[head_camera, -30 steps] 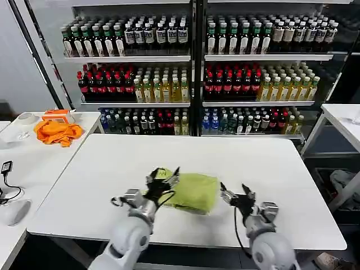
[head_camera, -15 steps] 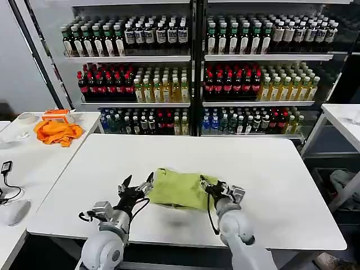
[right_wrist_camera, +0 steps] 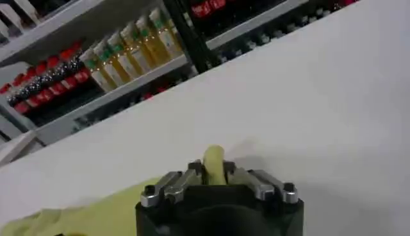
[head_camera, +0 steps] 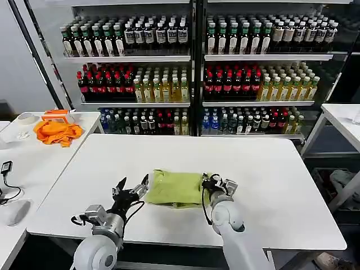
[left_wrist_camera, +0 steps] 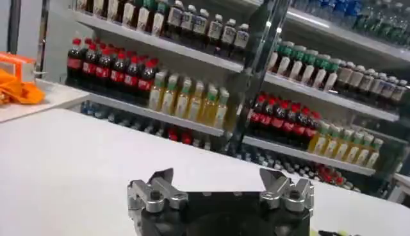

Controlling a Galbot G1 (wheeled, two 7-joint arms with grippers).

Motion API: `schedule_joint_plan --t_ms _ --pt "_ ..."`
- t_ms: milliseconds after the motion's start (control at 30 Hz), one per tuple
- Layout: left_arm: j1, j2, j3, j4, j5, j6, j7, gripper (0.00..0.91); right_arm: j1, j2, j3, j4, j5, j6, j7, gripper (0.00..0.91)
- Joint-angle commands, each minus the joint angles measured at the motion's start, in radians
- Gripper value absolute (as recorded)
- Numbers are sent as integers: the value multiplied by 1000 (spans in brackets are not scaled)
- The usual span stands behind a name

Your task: Fold and organize the clothes.

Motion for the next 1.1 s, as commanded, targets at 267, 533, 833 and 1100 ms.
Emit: schedule_joint_plan --t_ms 267,533,833,1100 --pt "18 0 -8 -15 2 4 1 907 158 -212 -12 -155 -121 7 -155 0" --pt "8 -17 10 -10 35 5 3 907 146 -254 -17 -115 -273 99 -269 907" --pt "17 -17 12 -6 212 -21 34 907 -56 -267 33 152 -443 231 -250 907" --pt "-4 0 32 -14 284 -41 61 907 -264 -305 149 333 -461 263 -249 907"
